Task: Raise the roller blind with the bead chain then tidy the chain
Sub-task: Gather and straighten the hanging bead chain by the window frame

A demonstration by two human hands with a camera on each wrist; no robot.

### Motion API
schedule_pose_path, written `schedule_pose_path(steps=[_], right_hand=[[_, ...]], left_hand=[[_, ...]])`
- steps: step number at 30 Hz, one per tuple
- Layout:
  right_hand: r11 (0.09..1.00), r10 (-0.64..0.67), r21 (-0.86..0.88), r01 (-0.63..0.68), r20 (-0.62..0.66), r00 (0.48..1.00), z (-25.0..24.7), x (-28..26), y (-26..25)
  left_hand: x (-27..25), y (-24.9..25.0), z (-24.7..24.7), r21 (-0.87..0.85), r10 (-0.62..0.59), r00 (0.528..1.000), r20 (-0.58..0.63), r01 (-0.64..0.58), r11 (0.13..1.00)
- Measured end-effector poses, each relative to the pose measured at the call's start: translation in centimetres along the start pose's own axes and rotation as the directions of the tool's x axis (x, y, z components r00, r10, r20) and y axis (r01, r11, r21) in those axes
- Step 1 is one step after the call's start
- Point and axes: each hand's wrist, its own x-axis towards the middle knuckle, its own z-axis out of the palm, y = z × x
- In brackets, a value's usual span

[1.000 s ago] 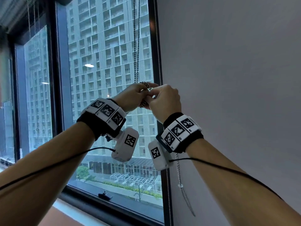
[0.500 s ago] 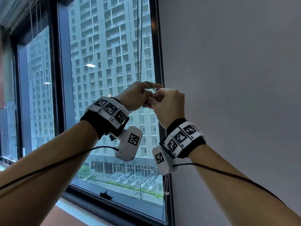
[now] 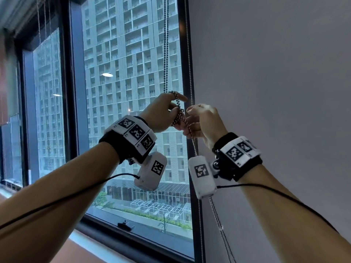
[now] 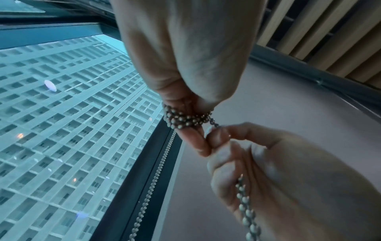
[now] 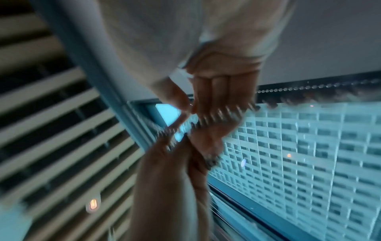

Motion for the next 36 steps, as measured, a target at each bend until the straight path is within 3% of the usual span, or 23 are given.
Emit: schedule_pose_path(steps=[3,5,11,17,23,31,35,36], right_hand=[[0.989,0.128,0.054,-0.141,0.202,0.971,-0.6,-0.3,-0.5],[0.982,0.147,0.074,-0.172,0.268,0.952,-0.5,-0.8,-0.4],[1.000,0.021,-0.023,-0.019,0.097,0.995,-0.1,0.2,-0.4],[0.942,-0.154,-0.289,0.168,0.073,0.985,-0.5,0.5,-0.6],[0.828,-0.231,-0.492,0.268,0.135,0.963,-0.8,0.8,-0.5],[0.792,-0.344,-0.513,0.331,0.075,0.936,-0.2,0.6,0.7],[0.613,-0.428,-0.698,0.370,0.101,0.898,0.1,1.0,1.4],[0.615,-0.441,-0.699,0.366,0.081,0.894,0.1,1.2,1.5]], left_hand=[[0.1,-0.4,0.2,0.019,0.009,0.999,-0.038,-0.008,1.000],[0.2,-0.6,0.2,0.055,0.025,0.998,-0.066,-0.022,0.998],[0.2,-0.1,0.8,0.078,0.086,0.994,-0.063,-0.081,0.994],[-0.3,-0.4,1.1,0.080,0.075,0.996,-0.050,-0.071,0.994],[-0.5,-0.6,1.1,0.039,0.047,0.999,-0.021,-0.046,0.998],[-0.8,-0.7,0.8,0.094,0.102,0.995,-0.004,-0.101,0.990],[-0.8,0.1,0.6,0.060,0.090,0.993,0.073,-0.095,0.994],[-0.8,0.4,0.7,0.033,0.095,0.992,0.084,-0.098,0.995]])
